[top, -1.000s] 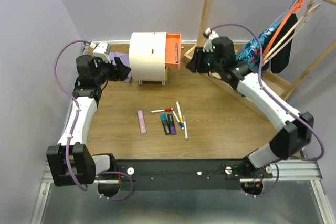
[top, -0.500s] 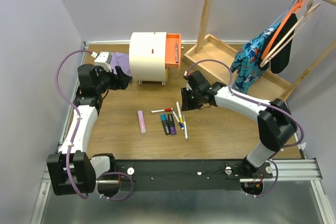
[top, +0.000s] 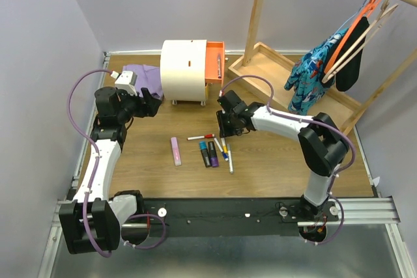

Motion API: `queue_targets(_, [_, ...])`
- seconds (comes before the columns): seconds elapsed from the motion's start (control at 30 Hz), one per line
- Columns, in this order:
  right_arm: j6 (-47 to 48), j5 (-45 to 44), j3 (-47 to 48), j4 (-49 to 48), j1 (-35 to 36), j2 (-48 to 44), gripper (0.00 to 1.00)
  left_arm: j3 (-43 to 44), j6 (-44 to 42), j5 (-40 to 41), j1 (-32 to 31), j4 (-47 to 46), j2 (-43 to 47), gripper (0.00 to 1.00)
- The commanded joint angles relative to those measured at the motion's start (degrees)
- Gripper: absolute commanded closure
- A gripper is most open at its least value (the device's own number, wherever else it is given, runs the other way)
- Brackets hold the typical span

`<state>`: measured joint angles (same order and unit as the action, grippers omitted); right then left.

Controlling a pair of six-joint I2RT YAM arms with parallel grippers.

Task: Sort the stationery into containers
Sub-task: Pick up the pen from the center of the board.

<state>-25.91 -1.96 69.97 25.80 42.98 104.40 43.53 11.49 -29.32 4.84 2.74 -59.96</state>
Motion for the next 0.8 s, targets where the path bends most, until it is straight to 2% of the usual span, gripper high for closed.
queue_targets(0.0, [0.51,-2.7,1.57,-1.81,0.96,3.0,0.54,-0.9,0.82,0.93,0.43,-0.63,1.87,0.22])
queue_targets(0.2, [1.92,-3.93,1.57,-2.51,1.23,6.51,0.53,-0.9,1.26,1.28,0.35,-1.16,1.78,0.22])
queue_targets(0.3, [1.92,-3.58,1.48,-1.81,1.23,7.57,0.78,-1.08,1.43,1.55,0.43,-1.25,1.69,0.22])
queue_targets(0.33, [2.0,-3.15,1.39,-1.11,1.49,7.4,0.9,-1.08,1.43,1.46,0.43,-1.25,1.69,0.22])
queue_targets(0.4, [2.01,-2.7,0.87,-0.23,1.58,6.17,1.0,-0.82,1.52,1.28,0.52,-0.73,1.78,0.22])
queue_targets(0.6, [5.86,-2.97,-0.89,0.39,1.58,-9.28,0.99,0.24,0.12,1.28,0.43,-0.19,0.99,0.22])
queue_targets(0.7, [13.15,1.95,0.07,-2.51,1.49,-17.11,0.99,1.03,0.64,0.58,0.43,-0.98,-0.41,0.22])
queue_targets(0.77, [16.84,8.62,0.42,-5.58,1.58,-20.62,0.99,2.6,0.64,-0.29,0.43,-0.99,-2.08,0.22])
